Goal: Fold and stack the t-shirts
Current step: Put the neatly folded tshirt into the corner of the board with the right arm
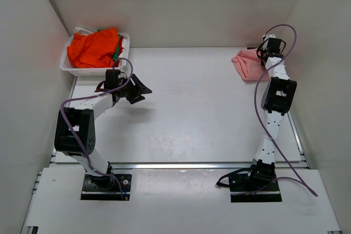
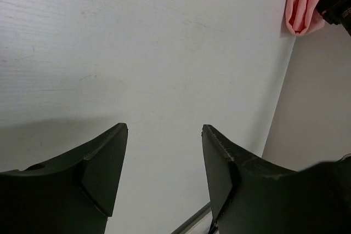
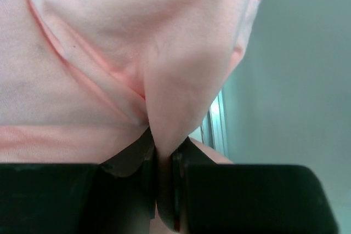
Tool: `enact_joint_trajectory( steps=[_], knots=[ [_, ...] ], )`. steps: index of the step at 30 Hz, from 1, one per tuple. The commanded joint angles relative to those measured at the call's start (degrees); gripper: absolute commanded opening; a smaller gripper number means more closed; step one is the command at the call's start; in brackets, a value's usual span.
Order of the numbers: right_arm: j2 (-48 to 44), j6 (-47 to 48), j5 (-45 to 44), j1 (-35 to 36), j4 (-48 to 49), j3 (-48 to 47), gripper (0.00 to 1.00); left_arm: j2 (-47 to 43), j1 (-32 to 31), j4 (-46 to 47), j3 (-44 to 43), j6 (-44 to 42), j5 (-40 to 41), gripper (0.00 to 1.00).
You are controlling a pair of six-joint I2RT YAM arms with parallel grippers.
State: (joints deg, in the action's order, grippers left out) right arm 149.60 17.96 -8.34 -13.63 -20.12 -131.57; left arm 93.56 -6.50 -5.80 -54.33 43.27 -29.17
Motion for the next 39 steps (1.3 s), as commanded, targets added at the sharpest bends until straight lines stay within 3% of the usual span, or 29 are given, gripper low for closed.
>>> enact_joint_trajectory(
  steps=[1,3,5,6,7,11,12,13,14,15,22,27,31,35,39],
  knots=[
    [0.95,-3.62,6.39,-0.09,2.63,-3.87,0.05,-0.31,-0.35,-0.7,-1.05,-1.43,-0.01,0.68],
    [0.61,-4.59,6.76,0.27,2.19,-4.66,0.09,-0.05,-0.27,-0.96,-1.4,-1.17,0.25,0.68],
    [0.69,-5.21,3.26,1.75,1.84,-4.93,0.28,0.31,-0.44,-1.05,-1.57,-1.52,0.34,0.68],
    [0.69,-5.12,1.15,2.28,2.36,-5.01,0.47,0.31,-0.44,-1.84,-1.83,-1.52,0.43,0.69],
    [0.26,-4.95,-1.04,3.07,2.63,-4.93,0.56,0.22,-0.53,-2.1,-2.18,-1.78,0.78,0.69],
    [-2.38,-9.66,-11.13,3.7,1.68,-6.76,0.7,-0.74,-0.36,-7.8,-3.68,-4.58,1.65,0.76],
    [-4.3,-12.65,-12.74,3.52,0.97,-8.16,0.71,-1.88,-0.44,-9.82,-4.29,-5.38,2.18,0.79],
    [-6.58,-14.6,-15.71,3.09,-1.48,-8.96,0.74,-2.32,-0.18,-10.8,-4.38,-6.6,2.79,0.98],
    [-8.08,-17.49,-16.18,2.47,-3.59,-8.62,0.9,-3.63,0.52,-12.55,-4.47,-6.88,3.5,0.99],
    [-11.84,-20.47,-16.1,2.2,-3.87,-6.79,0.99,-5.47,0.87,-14.05,-4.47,-8.01,3.33,0.98],
    [-39.69,-21.29,-13.9,6.59,3.07,25.61,0.99,-16.99,2.38,-24.32,-3.07,-13.64,5.26,0.99],
    [-51.59,-25.95,-8.02,13.17,-7.09,40.57,0.99,-19.38,-0.35,-34.43,-1.49,-20.66,3.78,0.98],
    [-56.77,-26.83,-9.67,21.86,-17.57,50.41,0.99,-19.38,-1.14,-40.5,1.85,-27.34,1.59,0.98],
    [-67.12,-30.07,-9.6,28.47,-18.81,64.64,0.99,-27.08,-2.45,-40.26,6.42,-28.24,3.15,0.99],
    [-78.82,-32.1,-2.83,28.66,-17.41,75.82,0.99,-37.64,-4.56,-37.01,10.63,-25.69,1.33,0.99]
  ],
)
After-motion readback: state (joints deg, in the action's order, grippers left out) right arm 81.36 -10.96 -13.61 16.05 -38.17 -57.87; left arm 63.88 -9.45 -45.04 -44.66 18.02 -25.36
